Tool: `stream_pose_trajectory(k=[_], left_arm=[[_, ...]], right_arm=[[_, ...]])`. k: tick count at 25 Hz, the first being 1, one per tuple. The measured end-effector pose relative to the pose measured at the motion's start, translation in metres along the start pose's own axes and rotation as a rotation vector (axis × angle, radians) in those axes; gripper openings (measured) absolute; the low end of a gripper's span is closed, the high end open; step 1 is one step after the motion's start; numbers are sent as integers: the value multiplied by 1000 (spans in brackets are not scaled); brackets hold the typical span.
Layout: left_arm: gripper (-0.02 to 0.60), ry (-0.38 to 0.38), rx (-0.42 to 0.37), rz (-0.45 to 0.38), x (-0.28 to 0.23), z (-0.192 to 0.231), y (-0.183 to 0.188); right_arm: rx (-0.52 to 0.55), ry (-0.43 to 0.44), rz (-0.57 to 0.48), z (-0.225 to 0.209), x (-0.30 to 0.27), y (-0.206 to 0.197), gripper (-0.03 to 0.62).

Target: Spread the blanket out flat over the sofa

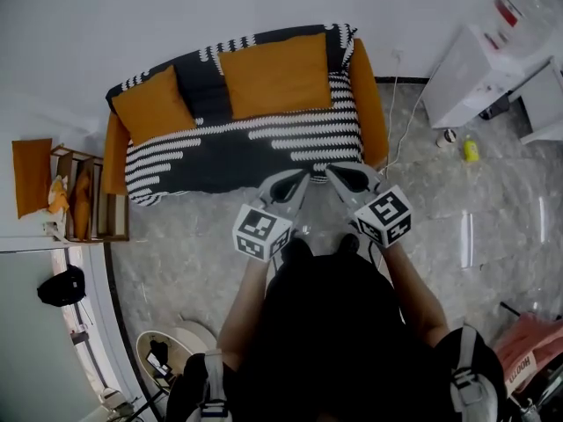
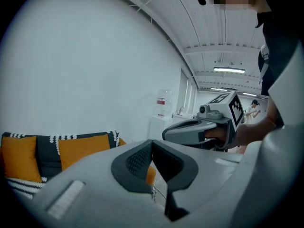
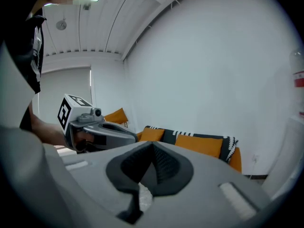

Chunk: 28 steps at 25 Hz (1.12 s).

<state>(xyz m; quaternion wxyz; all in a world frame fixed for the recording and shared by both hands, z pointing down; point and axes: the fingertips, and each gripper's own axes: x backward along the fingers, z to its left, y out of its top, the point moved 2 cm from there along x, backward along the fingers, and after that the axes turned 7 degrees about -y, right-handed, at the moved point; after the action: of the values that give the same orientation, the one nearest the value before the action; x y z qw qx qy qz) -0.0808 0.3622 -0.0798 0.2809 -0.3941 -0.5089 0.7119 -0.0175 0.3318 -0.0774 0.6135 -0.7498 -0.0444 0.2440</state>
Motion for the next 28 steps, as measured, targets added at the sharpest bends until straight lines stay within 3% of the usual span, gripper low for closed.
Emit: stream_pose_trajectory(k=[28], left_arm=[[11, -15, -2, -24, -1, -14, 1]], right_arm=[[-21, 24, -45, 8, 19, 5, 2]])
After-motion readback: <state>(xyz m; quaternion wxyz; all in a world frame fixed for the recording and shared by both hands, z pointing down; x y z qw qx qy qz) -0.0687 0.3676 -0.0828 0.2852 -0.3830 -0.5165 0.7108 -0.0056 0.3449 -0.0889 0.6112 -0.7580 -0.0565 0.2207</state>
